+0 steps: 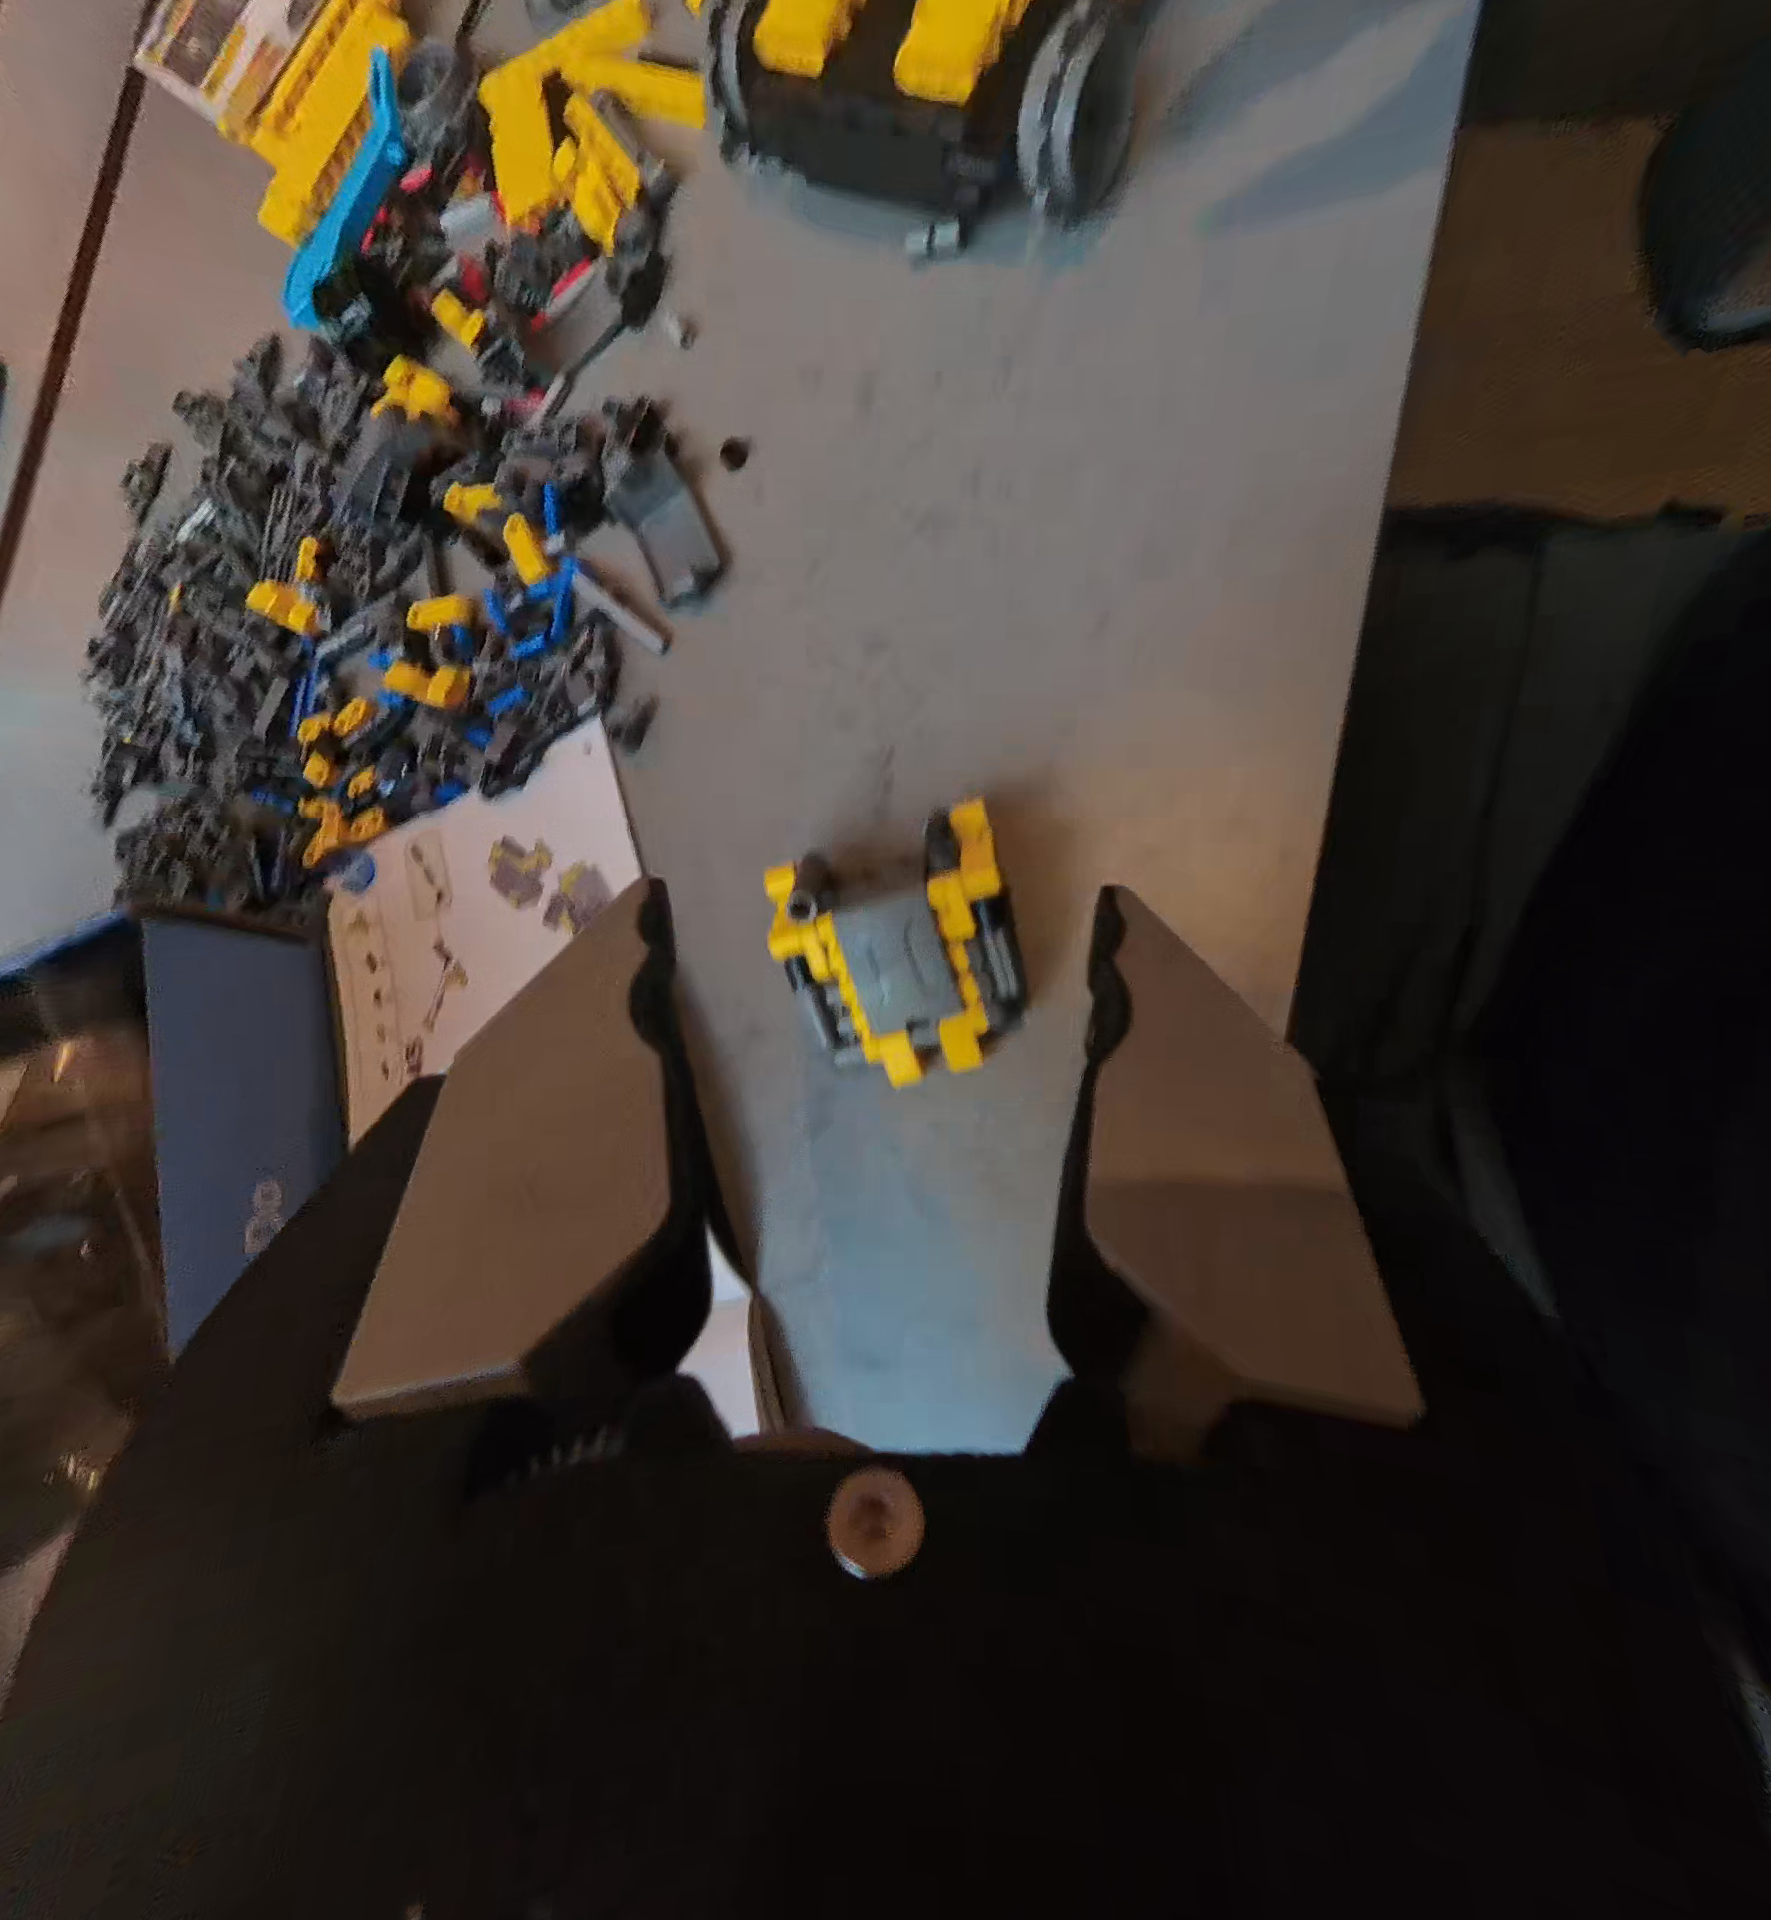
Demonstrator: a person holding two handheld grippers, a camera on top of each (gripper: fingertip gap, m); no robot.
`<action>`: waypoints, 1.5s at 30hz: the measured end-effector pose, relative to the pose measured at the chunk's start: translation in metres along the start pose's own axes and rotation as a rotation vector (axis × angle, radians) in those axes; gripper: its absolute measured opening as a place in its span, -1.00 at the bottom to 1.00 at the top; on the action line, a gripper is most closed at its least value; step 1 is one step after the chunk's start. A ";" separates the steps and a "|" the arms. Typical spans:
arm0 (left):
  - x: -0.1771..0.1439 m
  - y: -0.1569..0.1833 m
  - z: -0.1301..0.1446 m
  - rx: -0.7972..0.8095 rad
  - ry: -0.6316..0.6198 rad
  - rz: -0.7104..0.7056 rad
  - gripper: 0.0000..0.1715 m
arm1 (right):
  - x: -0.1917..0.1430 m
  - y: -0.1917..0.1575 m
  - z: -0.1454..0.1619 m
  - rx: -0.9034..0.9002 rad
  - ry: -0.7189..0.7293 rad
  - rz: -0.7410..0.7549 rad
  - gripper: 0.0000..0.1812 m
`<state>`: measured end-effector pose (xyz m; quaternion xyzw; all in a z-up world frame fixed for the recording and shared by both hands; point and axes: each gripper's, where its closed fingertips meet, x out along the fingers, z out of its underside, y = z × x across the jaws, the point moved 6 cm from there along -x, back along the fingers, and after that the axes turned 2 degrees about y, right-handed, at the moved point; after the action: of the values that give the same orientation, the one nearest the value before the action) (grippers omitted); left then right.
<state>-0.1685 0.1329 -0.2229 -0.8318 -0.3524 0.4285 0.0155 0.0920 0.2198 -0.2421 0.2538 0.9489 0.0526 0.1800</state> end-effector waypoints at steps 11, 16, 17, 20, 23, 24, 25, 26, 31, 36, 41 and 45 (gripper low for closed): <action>0.134 -0.012 -0.081 0.058 -0.125 0.379 -0.42 | -0.024 0.027 0.003 0.191 0.123 -0.044 -0.60; 0.156 -0.019 -0.101 0.204 -0.079 0.437 -0.52 | -0.009 0.012 0.001 0.052 0.056 -0.022 -0.63; 0.158 -0.021 -0.105 0.243 -0.075 0.450 -0.52 | -0.007 0.010 0.001 0.047 0.053 -0.027 -0.63; 0.162 -0.024 -0.112 0.360 -0.048 0.528 -0.55 | -0.008 0.010 0.001 0.060 0.068 -0.047 -0.63; 0.167 -0.025 -0.116 0.467 -0.037 0.596 -0.62 | -0.011 0.013 0.004 0.080 0.069 -0.039 -0.63; 0.171 -0.026 -0.116 0.493 -0.044 0.615 -0.64 | -0.012 0.014 0.005 0.083 0.070 -0.035 -0.63; 0.175 -0.027 -0.117 0.505 -0.047 0.628 -0.64 | -0.014 0.015 0.006 0.085 0.072 -0.032 -0.63; 0.179 -0.027 -0.117 0.507 -0.055 0.642 -0.64 | -0.015 0.016 0.007 0.085 0.072 -0.028 -0.64; 0.189 -0.019 -0.116 0.502 -0.067 0.768 -0.70 | -0.017 0.026 0.013 0.110 0.079 -0.019 -0.64; 0.189 -0.017 -0.115 0.503 -0.029 0.782 -0.92 | -0.016 0.031 0.018 0.140 0.087 -0.033 -0.65; 0.182 -0.017 -0.107 0.471 -0.037 0.785 -0.93 | -0.023 0.037 0.019 0.126 0.095 -0.007 -0.66; 0.169 -0.018 -0.095 0.472 -0.094 0.724 -0.93 | -0.031 0.039 0.017 0.143 0.120 -0.004 -0.66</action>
<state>-0.0456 0.2739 -0.2754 -0.8550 0.0694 0.5127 0.0377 0.1410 0.2380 -0.2412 0.2604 0.9598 -0.0006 0.1044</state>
